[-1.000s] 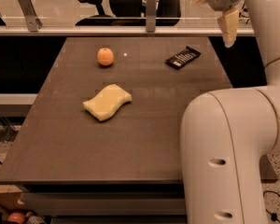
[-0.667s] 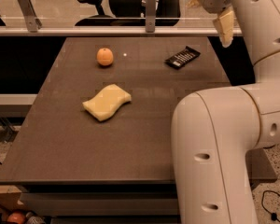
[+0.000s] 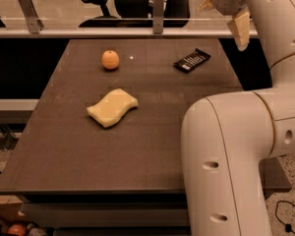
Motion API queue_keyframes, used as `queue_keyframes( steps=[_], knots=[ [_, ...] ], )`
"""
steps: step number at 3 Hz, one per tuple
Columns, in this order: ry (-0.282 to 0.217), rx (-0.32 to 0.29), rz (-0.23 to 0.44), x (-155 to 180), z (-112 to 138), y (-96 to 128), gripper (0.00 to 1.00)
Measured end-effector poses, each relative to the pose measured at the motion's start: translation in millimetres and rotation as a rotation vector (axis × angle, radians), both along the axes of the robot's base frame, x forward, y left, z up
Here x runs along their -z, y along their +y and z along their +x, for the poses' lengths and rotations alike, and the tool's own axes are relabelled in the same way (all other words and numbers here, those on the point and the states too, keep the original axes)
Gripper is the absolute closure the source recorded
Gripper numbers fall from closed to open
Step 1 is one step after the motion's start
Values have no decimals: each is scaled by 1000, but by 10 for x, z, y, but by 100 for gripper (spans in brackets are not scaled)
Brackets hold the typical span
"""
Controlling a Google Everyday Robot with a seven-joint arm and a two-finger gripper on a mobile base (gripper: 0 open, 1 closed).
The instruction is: Move rxbar chocolate near sponge
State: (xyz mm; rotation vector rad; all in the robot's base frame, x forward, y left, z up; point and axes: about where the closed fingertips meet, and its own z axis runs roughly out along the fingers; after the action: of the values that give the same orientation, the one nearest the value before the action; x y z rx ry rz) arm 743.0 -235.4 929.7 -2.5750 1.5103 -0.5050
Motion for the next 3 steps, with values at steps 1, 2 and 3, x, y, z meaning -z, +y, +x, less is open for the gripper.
queue_keyframes(
  steps=[1,2,3],
  knots=[
    [41,1,86,146,-97,42,0],
    [84,24,210,273,-230,99,0],
    [95,61,337,264,-342,191,0]
  ],
)
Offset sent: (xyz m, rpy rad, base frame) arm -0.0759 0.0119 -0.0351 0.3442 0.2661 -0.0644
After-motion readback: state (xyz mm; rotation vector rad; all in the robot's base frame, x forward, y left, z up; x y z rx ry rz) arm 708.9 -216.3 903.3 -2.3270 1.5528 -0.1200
